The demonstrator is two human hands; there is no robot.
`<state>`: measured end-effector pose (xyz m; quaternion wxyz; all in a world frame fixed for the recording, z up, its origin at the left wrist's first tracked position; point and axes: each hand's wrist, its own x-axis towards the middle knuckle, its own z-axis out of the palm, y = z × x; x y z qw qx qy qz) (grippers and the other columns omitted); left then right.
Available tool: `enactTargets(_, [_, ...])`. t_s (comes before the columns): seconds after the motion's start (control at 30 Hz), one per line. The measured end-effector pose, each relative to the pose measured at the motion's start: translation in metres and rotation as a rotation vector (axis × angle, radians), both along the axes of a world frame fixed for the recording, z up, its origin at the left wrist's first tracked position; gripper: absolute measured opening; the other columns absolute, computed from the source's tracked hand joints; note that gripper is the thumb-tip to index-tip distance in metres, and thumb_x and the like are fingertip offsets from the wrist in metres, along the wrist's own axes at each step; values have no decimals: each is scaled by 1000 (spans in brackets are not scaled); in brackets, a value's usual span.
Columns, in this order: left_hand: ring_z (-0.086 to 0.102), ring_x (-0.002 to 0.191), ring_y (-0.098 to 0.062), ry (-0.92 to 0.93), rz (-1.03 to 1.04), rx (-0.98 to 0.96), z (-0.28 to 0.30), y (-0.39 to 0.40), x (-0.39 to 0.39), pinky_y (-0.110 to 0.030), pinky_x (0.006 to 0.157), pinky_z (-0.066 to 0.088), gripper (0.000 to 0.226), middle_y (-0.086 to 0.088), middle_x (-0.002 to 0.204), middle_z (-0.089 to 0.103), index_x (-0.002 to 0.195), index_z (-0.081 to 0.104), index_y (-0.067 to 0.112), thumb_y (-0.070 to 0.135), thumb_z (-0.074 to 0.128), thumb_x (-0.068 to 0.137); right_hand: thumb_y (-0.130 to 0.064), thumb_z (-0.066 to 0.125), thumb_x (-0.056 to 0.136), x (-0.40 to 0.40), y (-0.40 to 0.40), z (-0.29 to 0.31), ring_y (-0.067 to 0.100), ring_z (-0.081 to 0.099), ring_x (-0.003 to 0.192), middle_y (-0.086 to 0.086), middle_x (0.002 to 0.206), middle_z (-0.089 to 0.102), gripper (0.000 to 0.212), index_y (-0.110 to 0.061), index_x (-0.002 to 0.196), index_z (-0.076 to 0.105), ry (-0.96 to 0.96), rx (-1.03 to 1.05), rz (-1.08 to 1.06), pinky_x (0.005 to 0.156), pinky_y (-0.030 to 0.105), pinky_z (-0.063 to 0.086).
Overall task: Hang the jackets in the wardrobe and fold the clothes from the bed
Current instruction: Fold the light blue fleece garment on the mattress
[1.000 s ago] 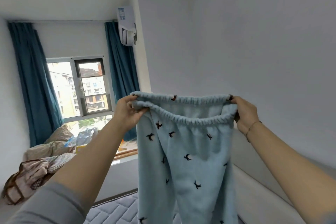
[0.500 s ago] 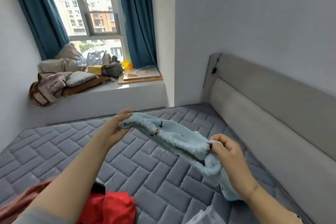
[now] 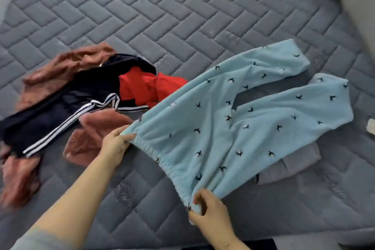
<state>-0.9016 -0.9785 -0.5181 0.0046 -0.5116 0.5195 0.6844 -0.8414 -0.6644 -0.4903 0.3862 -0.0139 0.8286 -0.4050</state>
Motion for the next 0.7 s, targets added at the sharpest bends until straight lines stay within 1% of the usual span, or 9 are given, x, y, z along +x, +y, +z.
enactTargets(0.07, [64, 84, -25, -88, 44, -175, -33, -18, 33, -31, 69, 53, 41, -14, 100, 68, 113, 65, 3, -13, 65, 75, -36, 63, 62, 30, -15, -32, 1, 53, 75, -18, 88, 55, 22, -31, 75, 45, -49, 9, 50, 63, 14, 40])
enactTargets(0.13, [62, 82, -23, -136, 133, -321, -58, -37, 58, -28, 63, 51, 41, -8, 91, 66, 110, 65, 5, -13, 64, 74, -38, 64, 65, 50, -37, -61, 1, 51, 71, -18, 81, 55, 21, -35, 74, 46, -111, -10, 173, 64, 14, 40])
enactTargets(0.2, [60, 83, -20, -142, 166, -377, -82, -53, 77, -24, 63, 51, 41, -10, 100, 64, 118, 61, 3, -11, 63, 80, -38, 66, 70, 66, -63, -87, 3, 48, 72, -16, 79, 52, 21, -39, 77, 46, -161, -23, 309, 70, 21, 41])
enactTargets(0.27, [59, 90, -15, -151, 143, -329, -102, -58, 94, -21, 76, 52, 47, -14, 117, 60, 133, 50, 2, -4, 63, 89, -37, 67, 81, 77, -83, -112, 7, 54, 89, -14, 99, 54, 20, -36, 96, 54, -196, -31, 388, 82, 26, 43])
enactTargets(0.33, [55, 110, -18, -161, 131, -250, -117, -50, 111, -27, 96, 45, 53, -16, 135, 52, 142, 41, 4, 3, 61, 93, -35, 67, 88, 84, -91, -133, 13, 51, 119, -4, 129, 50, 42, -20, 126, 56, -303, -4, 460, 101, 23, 39])
enactTargets(0.37, [52, 116, -18, -177, 125, -237, -120, -41, 121, -28, 100, 42, 53, -15, 140, 49, 142, 40, 5, 5, 61, 94, -34, 66, 90, 85, -91, -139, 13, 46, 127, -2, 136, 46, 50, -16, 135, 52, -363, 6, 474, 105, 21, 34])
enactTargets(0.47, [51, 119, -15, -200, 91, -189, -123, -2, 152, -27, 98, 40, 47, -9, 141, 49, 139, 45, 10, 10, 62, 95, -21, 65, 90, 80, -77, -147, 12, 48, 127, -2, 138, 50, 47, -15, 136, 54, -419, -10, 363, 102, 16, 35])
enactTargets(0.6, [49, 125, -20, -262, 148, -94, -122, 80, 188, -32, 99, 42, 49, -9, 141, 48, 137, 47, 10, 11, 65, 92, -11, 64, 91, 59, -35, -148, 9, 57, 113, -5, 121, 62, 30, -21, 119, 64, -452, -41, 94, 83, 6, 44])
enactTargets(0.7, [46, 114, -17, -417, 343, -21, -123, 145, 209, -29, 95, 39, 61, -13, 143, 45, 141, 40, 4, 13, 70, 89, -16, 60, 94, 44, 3, -150, 11, 61, 107, 0, 117, 67, 15, -22, 107, 66, -543, 19, -160, 88, 24, 50])
